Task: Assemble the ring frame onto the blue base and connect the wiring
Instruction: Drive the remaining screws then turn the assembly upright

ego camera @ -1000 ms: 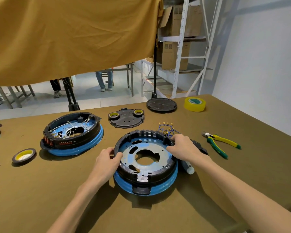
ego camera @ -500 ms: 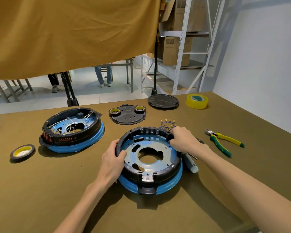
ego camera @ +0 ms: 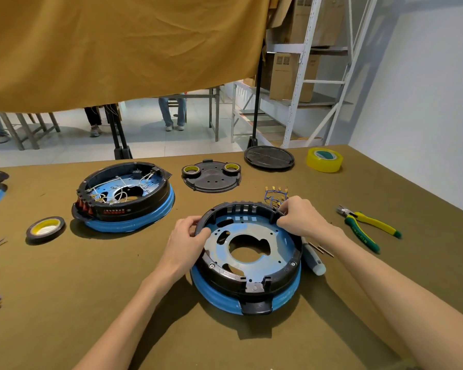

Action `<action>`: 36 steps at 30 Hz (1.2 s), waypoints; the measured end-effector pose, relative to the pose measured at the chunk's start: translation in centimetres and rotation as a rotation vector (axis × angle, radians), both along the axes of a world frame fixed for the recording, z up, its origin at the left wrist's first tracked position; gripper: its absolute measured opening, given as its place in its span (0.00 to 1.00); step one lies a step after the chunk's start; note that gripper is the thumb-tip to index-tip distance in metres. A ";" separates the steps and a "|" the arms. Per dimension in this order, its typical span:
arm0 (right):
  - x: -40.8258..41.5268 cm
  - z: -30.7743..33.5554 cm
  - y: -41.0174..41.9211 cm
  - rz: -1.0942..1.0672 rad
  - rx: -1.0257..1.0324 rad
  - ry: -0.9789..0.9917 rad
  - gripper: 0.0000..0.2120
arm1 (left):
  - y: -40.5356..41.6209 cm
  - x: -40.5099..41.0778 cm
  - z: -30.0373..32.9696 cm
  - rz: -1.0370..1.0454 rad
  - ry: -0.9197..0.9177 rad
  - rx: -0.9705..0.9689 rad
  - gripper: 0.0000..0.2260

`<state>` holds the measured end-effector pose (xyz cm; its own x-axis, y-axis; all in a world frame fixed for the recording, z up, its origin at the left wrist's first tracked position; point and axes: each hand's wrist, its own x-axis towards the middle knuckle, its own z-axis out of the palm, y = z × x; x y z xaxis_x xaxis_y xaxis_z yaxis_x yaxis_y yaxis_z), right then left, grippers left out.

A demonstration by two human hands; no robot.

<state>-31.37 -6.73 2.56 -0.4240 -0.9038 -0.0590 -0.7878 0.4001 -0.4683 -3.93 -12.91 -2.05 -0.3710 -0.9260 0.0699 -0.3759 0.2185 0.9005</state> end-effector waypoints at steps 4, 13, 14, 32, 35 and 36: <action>0.1 0.5 -0.8 0.022 0.098 0.043 0.06 | -1.7 -0.8 1.2 -0.123 0.032 0.078 0.12; 0.0 -0.1 -1.3 0.074 0.118 0.179 0.14 | -2.4 -2.3 1.6 -0.105 0.020 0.046 0.10; 0.1 -0.1 -1.3 0.070 0.120 0.179 0.14 | -2.4 -2.3 1.6 -0.101 0.026 0.047 0.10; 0.2 -0.6 -1.4 0.003 0.092 0.114 0.08 | -2.2 -2.5 1.1 -0.058 0.102 0.085 0.11; 0.0 -0.6 -1.2 -0.014 0.078 0.075 0.05 | -2.1 -2.3 1.1 -0.064 0.092 0.073 0.11; -0.3 -0.3 -0.8 0.001 0.078 0.025 0.07 | -2.1 -2.2 1.2 -0.074 0.073 0.061 0.11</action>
<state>-31.72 -7.54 2.22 -0.4256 -0.8972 -0.1184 -0.7990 0.4340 -0.4162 -6.12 -15.02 -0.87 -0.4342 -0.8998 0.0433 -0.2940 0.1870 0.9373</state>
